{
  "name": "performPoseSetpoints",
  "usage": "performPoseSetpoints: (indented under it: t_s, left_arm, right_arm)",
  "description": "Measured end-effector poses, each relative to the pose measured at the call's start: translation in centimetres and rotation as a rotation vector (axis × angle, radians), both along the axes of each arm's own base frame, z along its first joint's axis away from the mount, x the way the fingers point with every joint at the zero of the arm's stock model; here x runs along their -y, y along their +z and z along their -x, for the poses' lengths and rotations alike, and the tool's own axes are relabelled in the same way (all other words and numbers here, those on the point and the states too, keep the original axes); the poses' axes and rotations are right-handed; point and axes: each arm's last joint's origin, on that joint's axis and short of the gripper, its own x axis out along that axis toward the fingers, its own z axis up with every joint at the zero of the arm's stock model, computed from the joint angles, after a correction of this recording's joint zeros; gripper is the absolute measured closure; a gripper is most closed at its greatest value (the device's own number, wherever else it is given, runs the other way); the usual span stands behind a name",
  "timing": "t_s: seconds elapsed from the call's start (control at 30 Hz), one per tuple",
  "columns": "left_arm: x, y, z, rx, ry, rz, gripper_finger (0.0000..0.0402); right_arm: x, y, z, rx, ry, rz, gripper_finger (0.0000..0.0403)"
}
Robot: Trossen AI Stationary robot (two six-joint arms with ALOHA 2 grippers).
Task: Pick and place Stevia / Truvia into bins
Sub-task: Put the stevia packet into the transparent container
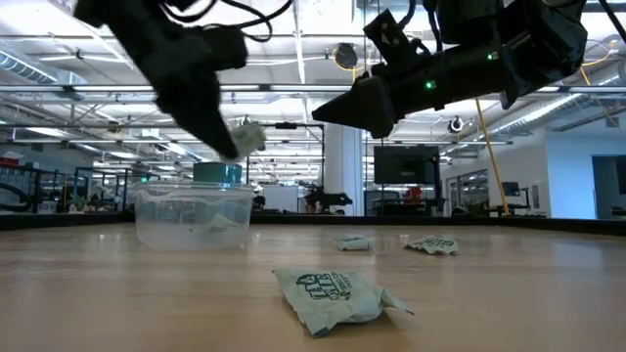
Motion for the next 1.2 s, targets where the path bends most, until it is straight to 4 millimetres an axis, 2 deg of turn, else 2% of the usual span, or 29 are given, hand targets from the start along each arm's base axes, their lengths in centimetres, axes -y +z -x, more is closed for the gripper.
performPoseSetpoints:
  t_s: [0.17,0.3,0.4,0.67,0.77,0.83,0.93,1.07,1.2]
  left_arm:
    - [2.2,-1.1,1.7,-0.178,-0.061,0.058,0.0387]
    - [3.0,-2.4,1.9,-0.239,-0.033,0.035,0.0390]
    - [3.1,-2.7,1.4,-0.212,0.005,0.057,0.0386]
    - [3.0,-2.7,1.4,-0.205,0.032,0.016,0.0310]
    - [2.9,-2.7,1.4,-0.199,0.038,-0.010,0.0285]
    - [2.9,-2.6,1.4,-0.185,0.041,-0.017,0.0275]
    - [2.9,-2.3,1.2,-0.156,0.037,-0.010,0.0269]
    - [3.0,-1.9,0.9,-0.109,0.004,-0.016,0.0268]
    - [3.0,-1.6,0.4,-0.066,-0.025,-0.033,0.0268]
  right_arm:
    - [0.0,-0.3,0.1,-0.031,0.001,-0.002,0.0287]
    - [0.0,-0.5,0.1,-0.031,-0.004,-0.036,0.0287]
    - [0.0,-0.6,0.1,-0.040,-0.005,-0.043,0.0287]
    - [-0.9,-2.1,0.6,-0.162,0.001,-0.129,0.0286]
    - [-1.7,-2.1,1.1,-0.230,0.075,-0.171,0.0286]
    - [-2.1,-1.9,1.6,-0.283,0.162,-0.236,0.0286]
    - [-2.6,-1.7,2.6,-0.393,0.276,-0.427,0.0286]
    - [-2.6,-1.4,4.3,-0.537,0.250,-0.567,0.0286]
    - [-3.6,-1.8,5.6,-0.612,0.222,-0.642,0.0286]
